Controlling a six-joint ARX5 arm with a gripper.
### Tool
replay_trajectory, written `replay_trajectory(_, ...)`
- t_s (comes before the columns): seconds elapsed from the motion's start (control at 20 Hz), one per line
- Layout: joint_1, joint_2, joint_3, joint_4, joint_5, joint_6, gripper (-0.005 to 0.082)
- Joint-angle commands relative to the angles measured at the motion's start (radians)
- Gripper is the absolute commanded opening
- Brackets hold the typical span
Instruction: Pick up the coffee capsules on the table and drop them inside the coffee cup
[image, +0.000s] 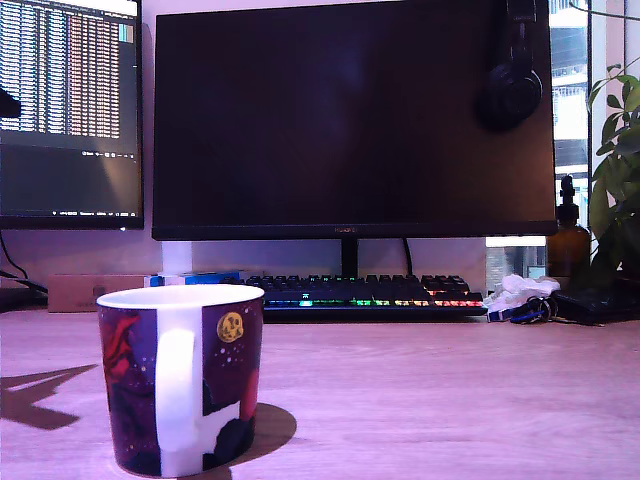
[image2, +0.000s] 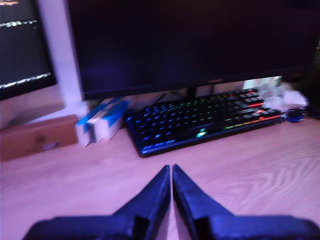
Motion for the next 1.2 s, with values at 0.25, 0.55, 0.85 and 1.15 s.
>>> replay_trajectory(0.25,0.003,0.005,-0.160,0.144,0.045,-0.003,-0.0019)
replay_trajectory(0.55,0.003,0.005,-0.244,0.177,0.053,-0.003,-0.0019)
replay_trajectory(0.85,0.003,0.006,-0.264,0.177,0.056,-0.002,-0.0019)
replay_trajectory(1.15,0.003,0.081,-0.264,0.132,0.056,0.084,-0.0018)
